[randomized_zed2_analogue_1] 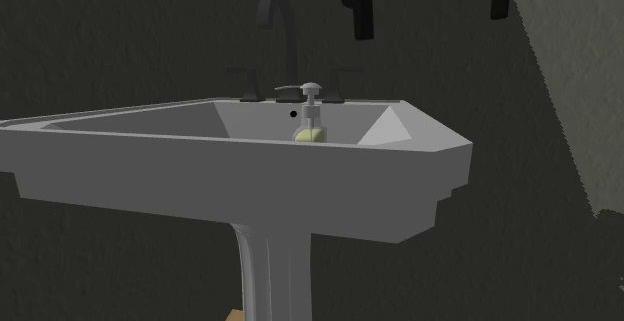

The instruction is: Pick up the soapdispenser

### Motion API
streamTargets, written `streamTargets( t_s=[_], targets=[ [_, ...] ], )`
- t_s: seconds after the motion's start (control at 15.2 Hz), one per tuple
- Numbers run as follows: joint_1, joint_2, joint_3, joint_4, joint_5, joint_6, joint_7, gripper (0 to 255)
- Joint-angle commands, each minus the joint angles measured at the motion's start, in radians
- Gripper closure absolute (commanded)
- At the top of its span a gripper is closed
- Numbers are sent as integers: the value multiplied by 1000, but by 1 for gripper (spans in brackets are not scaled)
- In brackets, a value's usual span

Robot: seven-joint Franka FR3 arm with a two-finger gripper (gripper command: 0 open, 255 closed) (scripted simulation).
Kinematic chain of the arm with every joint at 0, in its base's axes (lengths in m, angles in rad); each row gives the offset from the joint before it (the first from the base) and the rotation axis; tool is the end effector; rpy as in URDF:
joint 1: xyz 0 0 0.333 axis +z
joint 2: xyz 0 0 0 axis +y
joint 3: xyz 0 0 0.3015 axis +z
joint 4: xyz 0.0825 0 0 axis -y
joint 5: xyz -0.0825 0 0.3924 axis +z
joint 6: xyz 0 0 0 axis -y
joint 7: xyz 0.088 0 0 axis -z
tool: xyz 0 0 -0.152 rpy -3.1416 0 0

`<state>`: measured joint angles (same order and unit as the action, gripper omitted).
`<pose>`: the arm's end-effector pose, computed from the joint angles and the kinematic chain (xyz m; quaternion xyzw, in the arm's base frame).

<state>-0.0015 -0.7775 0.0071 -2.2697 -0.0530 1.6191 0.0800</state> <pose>0.3385 -0.0054 0.5794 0.9968 -0.0384 0.0645 0.0263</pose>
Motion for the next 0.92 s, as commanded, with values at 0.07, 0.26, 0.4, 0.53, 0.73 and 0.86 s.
streamTargets(
  t_s=[0.07, 0.26, 0.4, 0.53, 0.73, 0.86],
  targets=[
    [5, 18, 14, -3, 12, 22, 19, 0],
    [18, 77, 55, -6, 44, 87, 74, 0],
    [27, 122, 82, -1, 63, 130, 110, 0],
    [34, 170, 109, 8, 80, 173, 145, 0],
    [44, 248, 149, 32, 99, 234, 197, 0],
    [49, 304, 176, 54, 107, 273, 231, 0]
  ],
)
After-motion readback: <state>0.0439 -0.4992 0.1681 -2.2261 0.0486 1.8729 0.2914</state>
